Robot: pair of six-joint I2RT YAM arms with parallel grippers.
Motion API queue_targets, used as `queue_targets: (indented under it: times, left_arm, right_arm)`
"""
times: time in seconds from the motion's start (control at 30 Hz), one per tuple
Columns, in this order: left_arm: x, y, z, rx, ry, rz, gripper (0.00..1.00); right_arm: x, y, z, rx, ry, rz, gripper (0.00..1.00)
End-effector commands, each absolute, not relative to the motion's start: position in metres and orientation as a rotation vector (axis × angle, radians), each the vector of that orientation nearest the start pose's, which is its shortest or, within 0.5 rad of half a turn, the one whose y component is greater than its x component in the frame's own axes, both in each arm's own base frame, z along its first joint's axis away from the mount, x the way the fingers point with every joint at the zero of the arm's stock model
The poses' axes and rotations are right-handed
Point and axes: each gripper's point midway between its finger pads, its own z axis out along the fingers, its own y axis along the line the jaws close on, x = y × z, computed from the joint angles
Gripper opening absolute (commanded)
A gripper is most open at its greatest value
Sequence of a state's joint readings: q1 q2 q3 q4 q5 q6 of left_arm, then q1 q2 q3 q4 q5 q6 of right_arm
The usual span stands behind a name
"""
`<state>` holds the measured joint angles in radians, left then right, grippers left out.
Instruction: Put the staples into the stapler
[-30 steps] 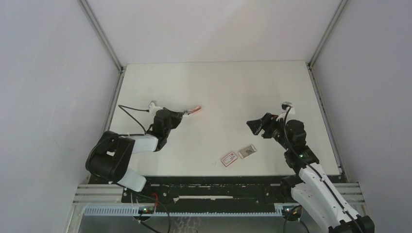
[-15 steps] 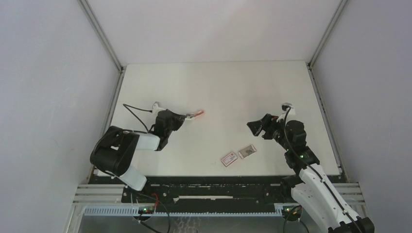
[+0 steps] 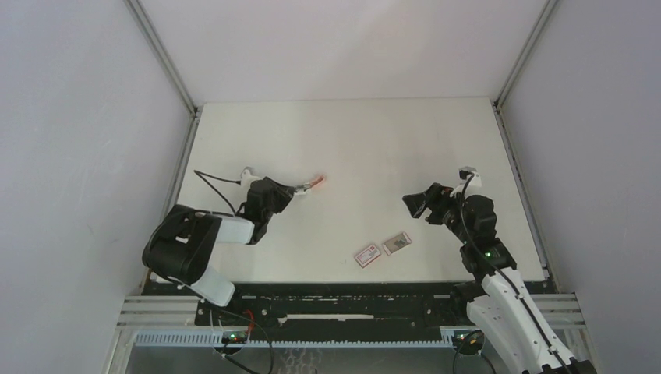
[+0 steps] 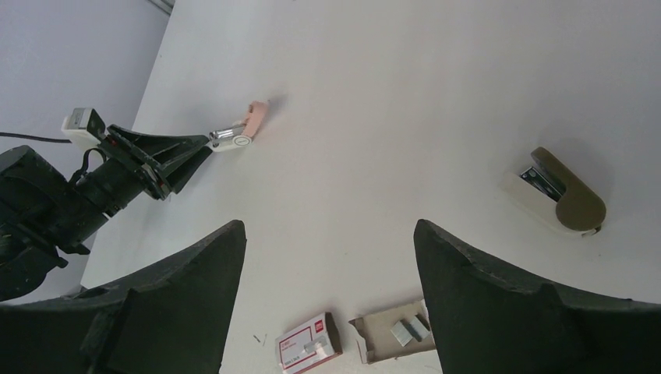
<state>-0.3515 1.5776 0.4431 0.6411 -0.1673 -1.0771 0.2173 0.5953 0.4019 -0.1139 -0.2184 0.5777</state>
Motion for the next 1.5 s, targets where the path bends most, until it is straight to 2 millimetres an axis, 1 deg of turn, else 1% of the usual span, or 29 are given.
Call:
queue_targets:
  times: [0.0, 0.17, 0.23, 0.27, 0.3, 0.33, 0.37, 0.4, 0.43, 0.5, 0.57, 0.6, 0.63, 0.7, 0.73, 0.8, 0.87, 0.9, 1.0, 1.1, 1.17, 1.27, 1.3, 1.47]
  left_arm:
    - [0.365, -0.131, 0.050, -0.841, 1.925, -0.661, 0.34]
    - [0.358, -0.123, 0.051, -0.839, 1.923, -0.625, 0.34]
    - [0.354, -0.116, 0.055, -0.836, 1.909, -0.593, 0.34]
    - [0.351, -0.109, 0.057, -0.840, 1.894, -0.561, 0.35]
    - [0.347, -0.103, 0.058, -0.842, 1.884, -0.532, 0.38]
    - [0.344, -0.098, 0.066, -0.836, 1.862, -0.514, 0.42]
    - [0.341, -0.093, 0.070, -0.827, 1.855, -0.490, 0.48]
    - [0.337, -0.089, 0.074, -0.804, 1.856, -0.467, 0.55]
    - [0.334, -0.087, 0.082, -0.781, 1.854, -0.460, 0.59]
    - [0.326, -0.088, 0.100, -0.721, 1.864, -0.460, 0.70]
    - [0.318, -0.090, 0.127, -0.648, 1.869, -0.474, 0.78]
    - [0.315, -0.091, 0.143, -0.611, 1.865, -0.482, 0.80]
    - [0.312, -0.092, 0.165, -0.571, 1.855, -0.488, 0.84]
    - [0.301, -0.091, 0.200, -0.505, 1.839, -0.494, 0.90]
    - [0.294, -0.091, 0.210, -0.474, 1.846, -0.496, 0.93]
    - [0.284, -0.096, 0.249, -0.382, 1.817, -0.534, 0.97]
    - [0.274, -0.106, 0.275, -0.283, 1.824, -0.586, 0.99]
    - [0.269, -0.112, 0.282, -0.240, 1.844, -0.606, 0.99]
    - [0.259, -0.121, 0.288, -0.149, 1.908, -0.630, 0.99]
    - [0.259, -0.115, 0.290, -0.120, 1.906, -0.585, 0.99]
    - [0.260, -0.108, 0.289, -0.115, 1.905, -0.537, 0.99]
    - [0.261, -0.101, 0.287, -0.108, 1.911, -0.482, 0.99]
    - [0.263, -0.098, 0.287, -0.107, 1.906, -0.457, 1.00]
    - [0.265, -0.094, 0.284, -0.111, 1.904, -0.437, 0.99]
  right_arm:
    - [0.257, 0.112, 0.191, 0.171, 1.865, 0.722, 0.79]
    - [0.257, 0.110, 0.192, 0.172, 1.860, 0.723, 0.78]
    - [0.257, 0.108, 0.192, 0.170, 1.858, 0.713, 0.78]
    - [0.257, 0.106, 0.192, 0.170, 1.856, 0.700, 0.78]
    - [0.257, 0.103, 0.192, 0.175, 1.855, 0.679, 0.78]
    - [0.257, 0.096, 0.191, 0.195, 1.853, 0.644, 0.78]
    - [0.258, 0.091, 0.188, 0.216, 1.857, 0.612, 0.78]
    - [0.258, 0.084, 0.184, 0.244, 1.864, 0.573, 0.78]
    - [0.259, 0.078, 0.180, 0.273, 1.877, 0.538, 0.79]
    - [0.261, 0.067, 0.168, 0.316, 1.914, 0.482, 0.81]
    - [0.263, 0.057, 0.152, 0.376, 1.970, 0.456, 0.81]
    - [0.266, 0.053, 0.145, 0.408, 1.997, 0.462, 0.81]
    - [0.269, 0.049, 0.139, 0.445, 2.019, 0.477, 0.81]
    - [0.277, 0.046, 0.129, 0.478, 2.049, 0.519, 0.80]
    - [0.283, 0.043, 0.126, 0.490, 2.055, 0.530, 0.79]
    - [0.295, 0.038, 0.119, 0.501, 2.090, 0.513, 0.75]
    - [0.308, 0.031, 0.116, 0.493, 2.131, 0.458, 0.72]
    - [0.313, 0.028, 0.113, 0.483, 2.156, 0.435, 0.71]
    - [0.325, 0.024, 0.098, 0.431, 2.264, 0.359, 0.68]
    - [0.332, 0.027, 0.092, 0.357, 2.345, 0.304, 0.67]
    - [0.336, 0.028, 0.087, 0.307, 2.388, 0.250, 0.67]
    - [0.339, 0.035, 0.079, 0.223, 2.458, 0.195, 0.65]
    - [0.340, 0.035, 0.074, 0.192, 2.498, 0.140, 0.60]
    - [0.336, 0.031, 0.062, 0.189, 2.546, 0.085, 0.50]
